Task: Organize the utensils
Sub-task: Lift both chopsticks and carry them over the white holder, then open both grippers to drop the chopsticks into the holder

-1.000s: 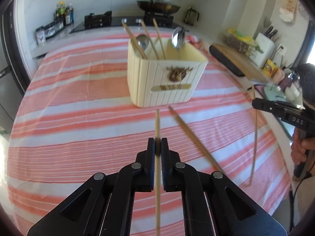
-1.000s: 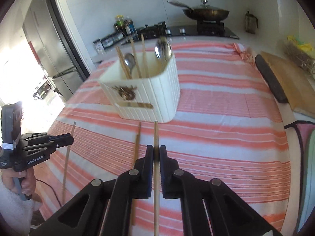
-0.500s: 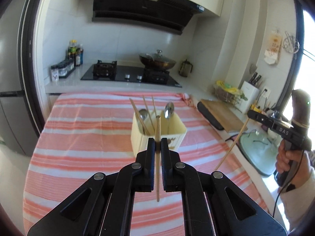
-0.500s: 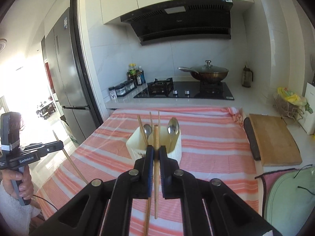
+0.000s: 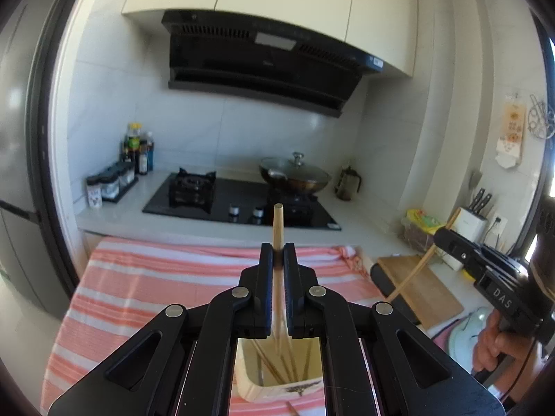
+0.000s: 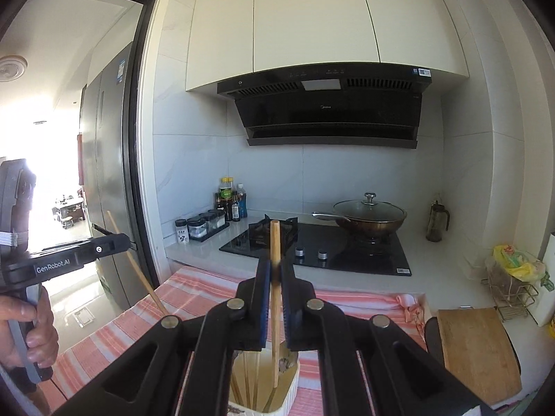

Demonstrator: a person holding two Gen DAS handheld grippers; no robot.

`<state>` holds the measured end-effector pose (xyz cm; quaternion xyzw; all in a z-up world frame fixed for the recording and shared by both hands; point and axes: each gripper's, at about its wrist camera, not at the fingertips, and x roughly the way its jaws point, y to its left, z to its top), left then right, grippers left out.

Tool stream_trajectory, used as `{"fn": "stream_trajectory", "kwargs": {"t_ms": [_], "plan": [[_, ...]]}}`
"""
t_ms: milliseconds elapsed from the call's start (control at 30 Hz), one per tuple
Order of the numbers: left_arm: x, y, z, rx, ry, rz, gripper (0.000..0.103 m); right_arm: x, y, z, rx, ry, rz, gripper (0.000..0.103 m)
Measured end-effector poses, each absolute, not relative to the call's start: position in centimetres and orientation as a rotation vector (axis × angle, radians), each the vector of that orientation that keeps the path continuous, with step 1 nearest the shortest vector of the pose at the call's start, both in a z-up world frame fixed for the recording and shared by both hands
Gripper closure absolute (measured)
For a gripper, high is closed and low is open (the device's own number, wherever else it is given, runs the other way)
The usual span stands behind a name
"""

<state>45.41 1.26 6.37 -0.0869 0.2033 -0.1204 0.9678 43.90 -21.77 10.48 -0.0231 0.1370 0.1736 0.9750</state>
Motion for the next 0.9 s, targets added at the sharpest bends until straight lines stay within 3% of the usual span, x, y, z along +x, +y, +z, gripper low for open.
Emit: {"fn": "stream_trajectory", "kwargs": {"t_ms": [367,400,467,533,567,700,733,767,900], "plan": [[54.5,-1.4,-4.8,-0.202,0.819,-0.279,0.099,54.4,-18.1,-2.5,-0.045,0.728,0.441,0.096],[54.6,-1.4,-5.3,-0.206,0.830,-0.277,0.093,54.9,-18.1,-3.2,-0.032,0.756,0.448,0.095],[53.9,-1.1,-5.6,-0.220,0.828,-0.287,0.074,55.4,-18.3,-4.0,-0.005,0.782,0.442,0.090],[52.7,-0.6,-5.3,-0.221,0.808,-0.290,0.044,54.7,-18.9,-3.8,0.034,0.757,0.450,0.076],[52.0,-0.4,-5.1,-0.213,0.797,-0.287,0.040,54.0,-19.3,-3.4,0.053,0.735,0.449,0.070],[47.8,0.3,-5.5,-0.165,0.803,-0.288,0.020,49.3,-21.2,-2.5,0.059,0.694,0.453,0.065],[46.3,0.3,-6.2,-0.156,0.811,-0.297,0.016,47.7,-21.7,-2.8,0.043,0.690,0.445,0.056],[44.9,0.3,-7.0,-0.152,0.814,-0.303,0.015,46.0,-22.1,-3.3,0.020,0.688,0.433,0.049],[38.2,-0.5,-12.4,-0.191,0.808,-0.267,0.012,39.0,-23.5,-8.4,-0.088,0.713,0.371,0.048]]}}
